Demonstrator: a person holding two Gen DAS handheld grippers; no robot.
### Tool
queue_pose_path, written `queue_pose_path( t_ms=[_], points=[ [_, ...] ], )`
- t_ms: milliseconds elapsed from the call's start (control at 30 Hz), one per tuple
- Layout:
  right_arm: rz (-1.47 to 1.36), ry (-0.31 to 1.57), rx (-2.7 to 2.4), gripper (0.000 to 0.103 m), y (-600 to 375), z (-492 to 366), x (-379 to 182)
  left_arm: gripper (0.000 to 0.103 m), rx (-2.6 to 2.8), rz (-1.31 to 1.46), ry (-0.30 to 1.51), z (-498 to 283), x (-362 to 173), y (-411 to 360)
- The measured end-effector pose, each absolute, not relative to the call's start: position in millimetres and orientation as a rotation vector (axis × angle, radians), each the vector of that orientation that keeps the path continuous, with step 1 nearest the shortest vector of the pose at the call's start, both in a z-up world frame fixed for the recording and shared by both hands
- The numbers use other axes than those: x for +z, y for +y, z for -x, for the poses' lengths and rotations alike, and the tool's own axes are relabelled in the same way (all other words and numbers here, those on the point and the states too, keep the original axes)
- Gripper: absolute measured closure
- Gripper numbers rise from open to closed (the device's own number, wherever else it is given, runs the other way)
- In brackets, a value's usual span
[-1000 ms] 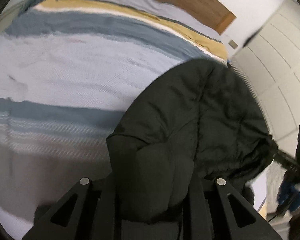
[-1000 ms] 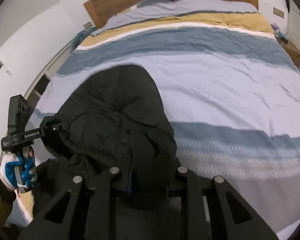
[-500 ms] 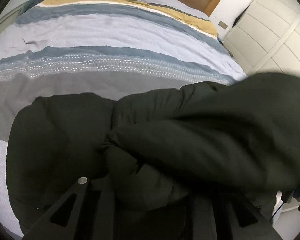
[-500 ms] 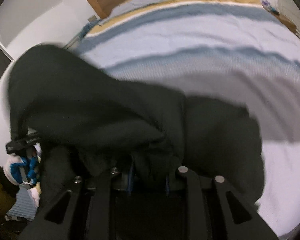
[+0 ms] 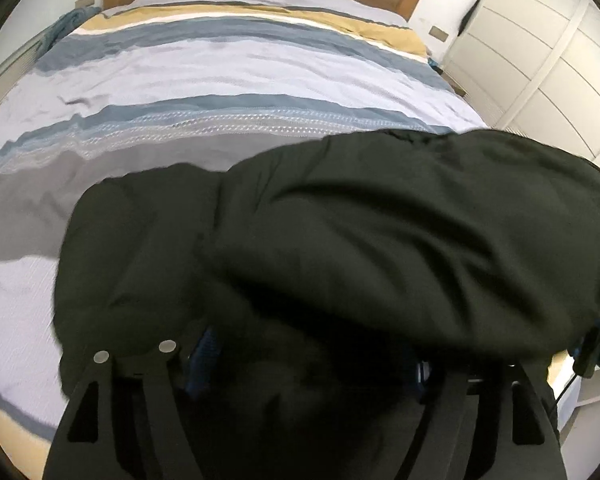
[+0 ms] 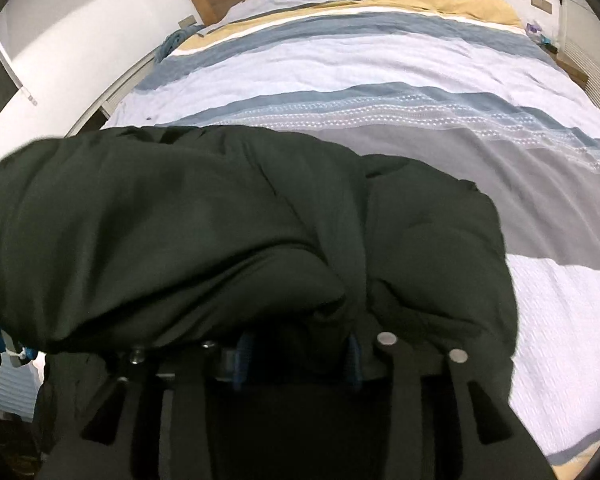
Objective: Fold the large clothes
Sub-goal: 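Lift the hem with both grippers and fold it toward the collar, then press the folded hem flat with both grippers and open them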
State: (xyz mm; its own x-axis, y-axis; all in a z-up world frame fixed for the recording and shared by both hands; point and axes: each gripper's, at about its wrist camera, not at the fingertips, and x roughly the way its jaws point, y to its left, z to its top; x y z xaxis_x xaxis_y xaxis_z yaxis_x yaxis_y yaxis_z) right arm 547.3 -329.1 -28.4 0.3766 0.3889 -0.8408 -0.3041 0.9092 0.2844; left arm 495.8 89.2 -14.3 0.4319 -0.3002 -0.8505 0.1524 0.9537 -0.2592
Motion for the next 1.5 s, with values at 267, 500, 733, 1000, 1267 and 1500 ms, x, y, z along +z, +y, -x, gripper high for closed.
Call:
queue_pose_path(
  t_ms=[267,500,733,1000,1267,1500],
  points=[
    [-0.087,1.125,0.422,0.060,-352.2,-513.8,5.1,0.027,-0.253,0.155,1.110,-443.0,24.3,104.1],
    [-0.103,1.009,0.444,0.060,-342.9,-532.0,65.5,0.020,-0.281,0.219,0.966,-484.5,87.2,94.6],
    [-0.093,0.954,0.533,0.054,-291.9,-559.0,82.2,0.019,-0.308,0.184,0.973,-534.1,73.8,58.7],
    [0.091,1.071,0.605,0.050,-241.4,-535.1,20.0,0.019,-0.281,0.081,1.093,-500.0,-9.1,33.8],
    [0.188,1.114,0.541,0.049,-239.0,-520.9,-50.0,0.018,-0.210,-0.024,1.091,-494.5,-60.7,9.5],
    [0.202,1.149,0.491,0.049,-235.1,-541.0,-80.5,0.018,-0.192,-0.040,1.098,-513.0,-88.9,3.0]
  ],
)
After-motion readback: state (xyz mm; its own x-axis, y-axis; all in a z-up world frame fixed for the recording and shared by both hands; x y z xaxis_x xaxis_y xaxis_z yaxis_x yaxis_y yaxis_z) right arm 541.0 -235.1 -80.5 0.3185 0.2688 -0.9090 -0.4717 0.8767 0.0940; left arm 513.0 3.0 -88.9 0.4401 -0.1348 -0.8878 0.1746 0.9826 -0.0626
